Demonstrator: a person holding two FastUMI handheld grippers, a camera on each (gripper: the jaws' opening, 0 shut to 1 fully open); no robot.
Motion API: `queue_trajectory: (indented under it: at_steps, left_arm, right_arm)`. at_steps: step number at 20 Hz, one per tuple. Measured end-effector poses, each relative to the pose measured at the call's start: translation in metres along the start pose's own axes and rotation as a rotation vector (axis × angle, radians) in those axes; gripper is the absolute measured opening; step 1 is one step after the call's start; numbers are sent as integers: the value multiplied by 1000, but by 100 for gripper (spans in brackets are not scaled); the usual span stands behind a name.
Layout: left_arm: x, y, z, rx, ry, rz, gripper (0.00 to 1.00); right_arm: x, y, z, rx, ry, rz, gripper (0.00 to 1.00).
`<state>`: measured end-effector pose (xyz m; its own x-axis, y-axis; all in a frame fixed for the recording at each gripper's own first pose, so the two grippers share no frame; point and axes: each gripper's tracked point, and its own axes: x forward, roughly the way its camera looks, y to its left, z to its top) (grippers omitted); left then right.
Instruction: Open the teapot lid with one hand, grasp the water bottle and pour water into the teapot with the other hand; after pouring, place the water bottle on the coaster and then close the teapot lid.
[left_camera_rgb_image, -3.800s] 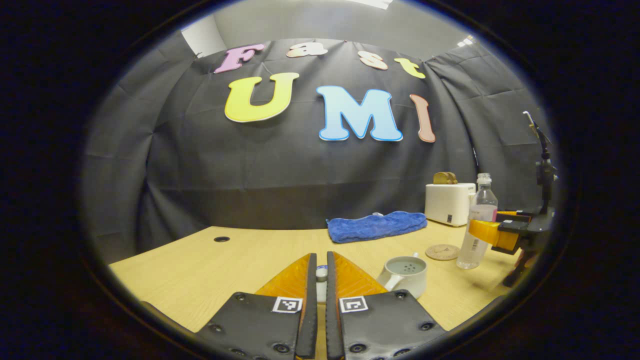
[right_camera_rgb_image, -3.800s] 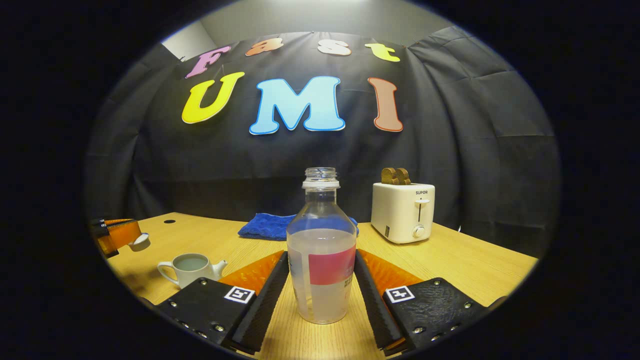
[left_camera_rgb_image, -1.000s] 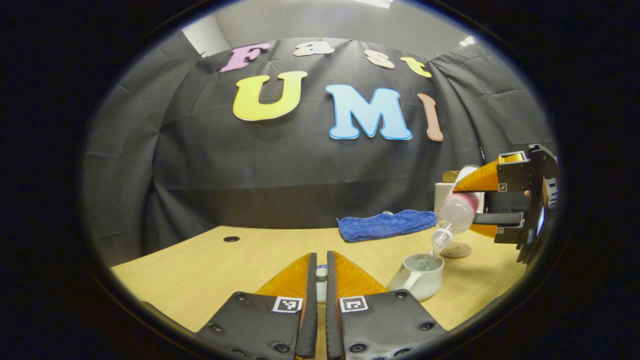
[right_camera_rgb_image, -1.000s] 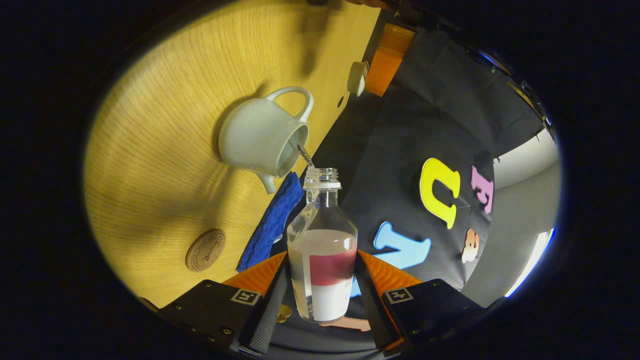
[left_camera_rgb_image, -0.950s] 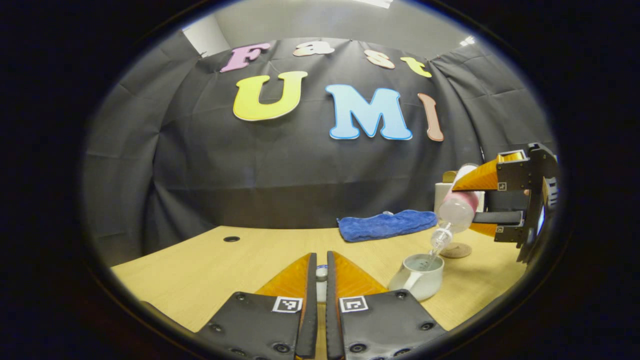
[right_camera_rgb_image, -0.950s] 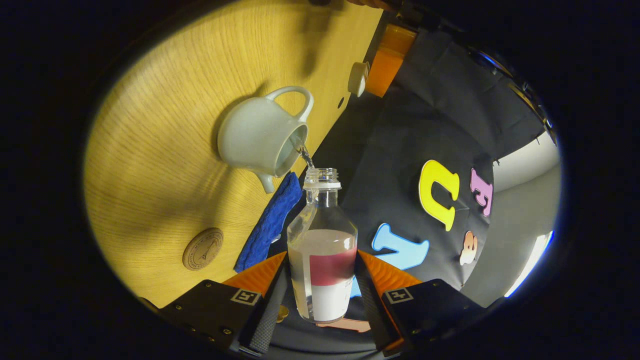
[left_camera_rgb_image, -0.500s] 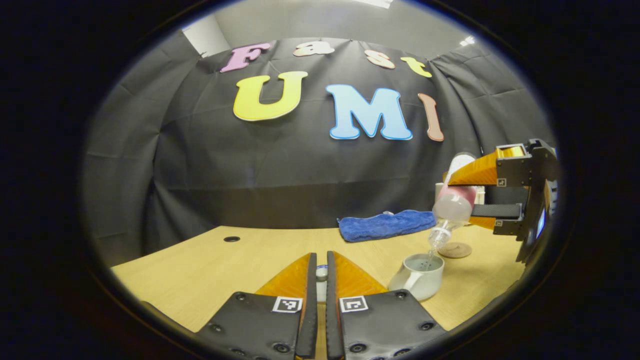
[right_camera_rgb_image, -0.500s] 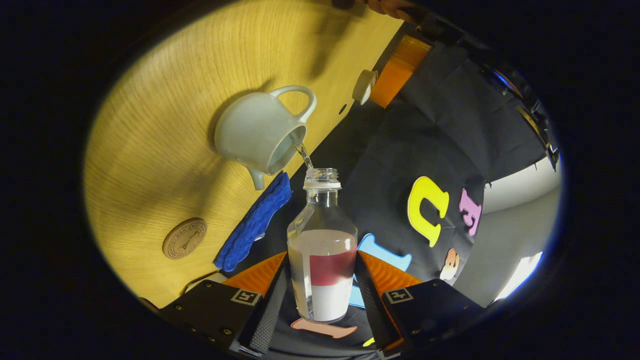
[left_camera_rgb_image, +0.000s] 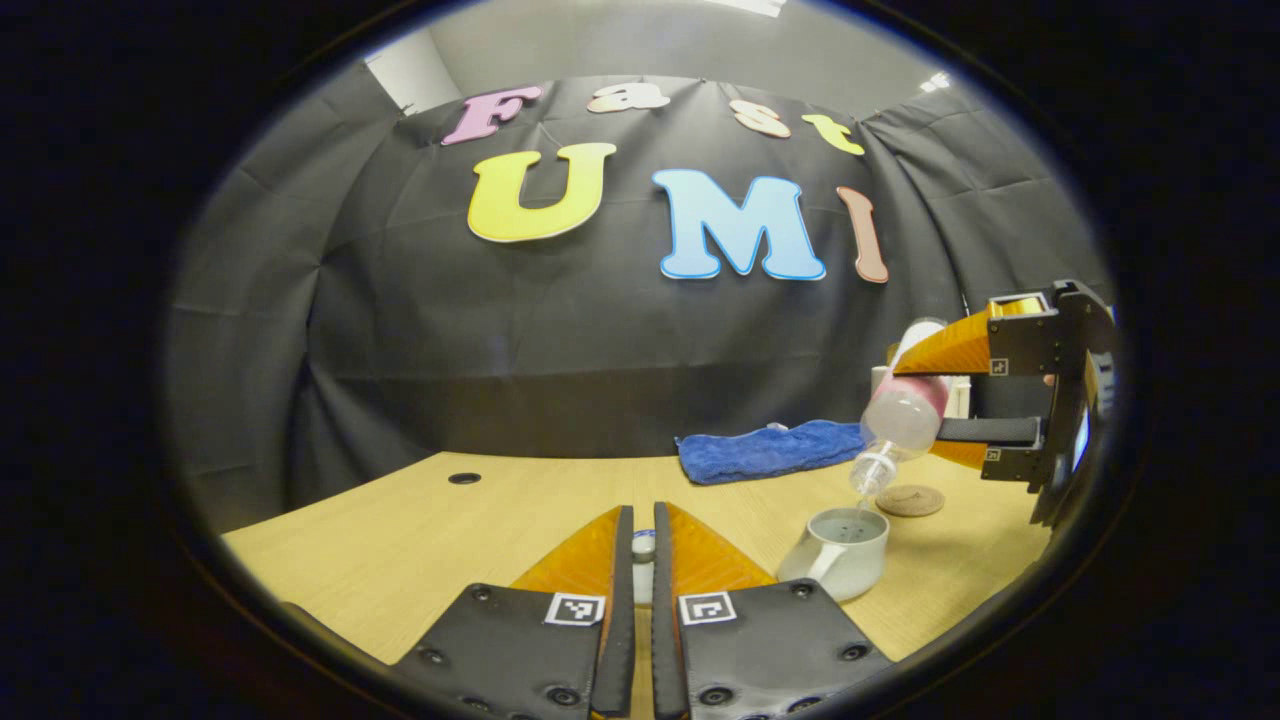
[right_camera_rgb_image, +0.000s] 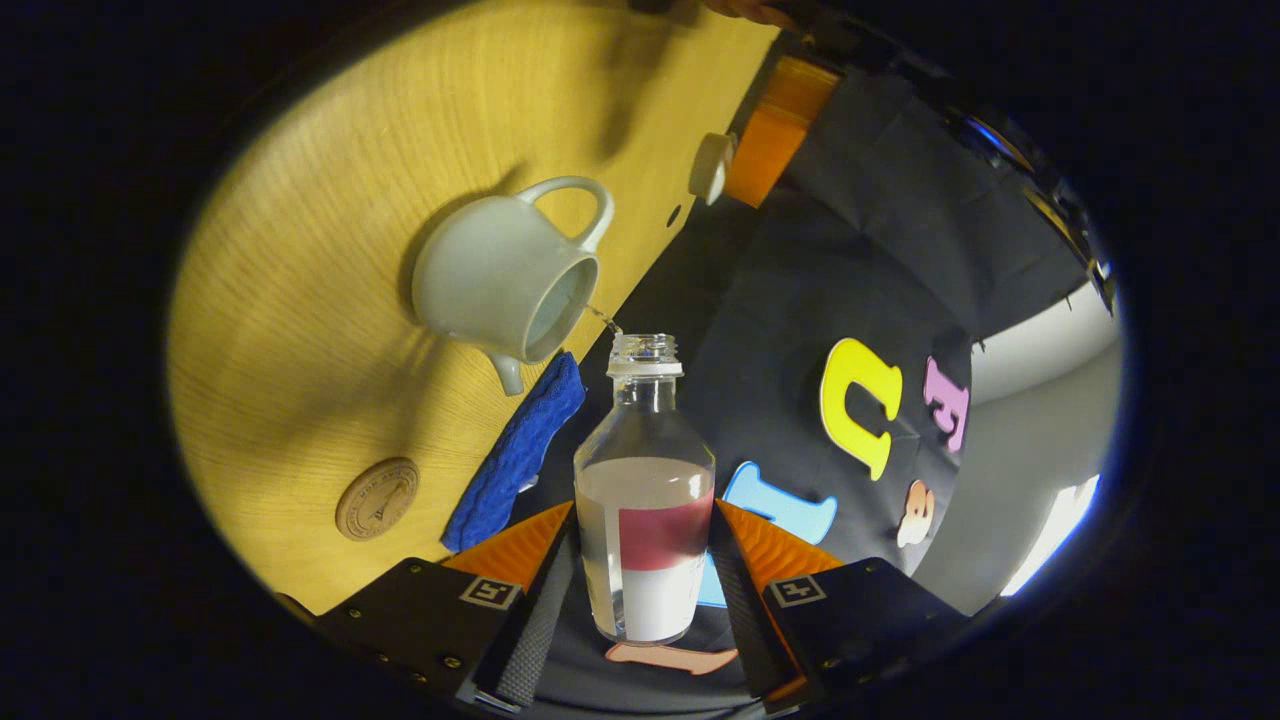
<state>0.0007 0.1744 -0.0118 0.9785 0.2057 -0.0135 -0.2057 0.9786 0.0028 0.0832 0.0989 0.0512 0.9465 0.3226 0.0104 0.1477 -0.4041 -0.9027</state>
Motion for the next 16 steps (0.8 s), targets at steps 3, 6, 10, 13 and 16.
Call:
queue_trajectory:
  at_steps: [3,6,10,13,16]
  left_arm:
    - [0,0,0,0,-1,2,14]
    - [0,0,-1,0,-1,3,14]
    - [0,0,-1,0,-2,4,13]
    - [1,1,0,0,-2,4,14]
    - [1,1,0,0,-2,4,14]
  right_arm:
    - [-4,10,-2,171,11,33,75]
    - [-8,21,-4,334,27,62,75]
    - [-10,31,-6,617,56,93,75]
    - [-11,33,-12,798,92,92,76]
    - [-10,37,-18,1017,133,92,76]
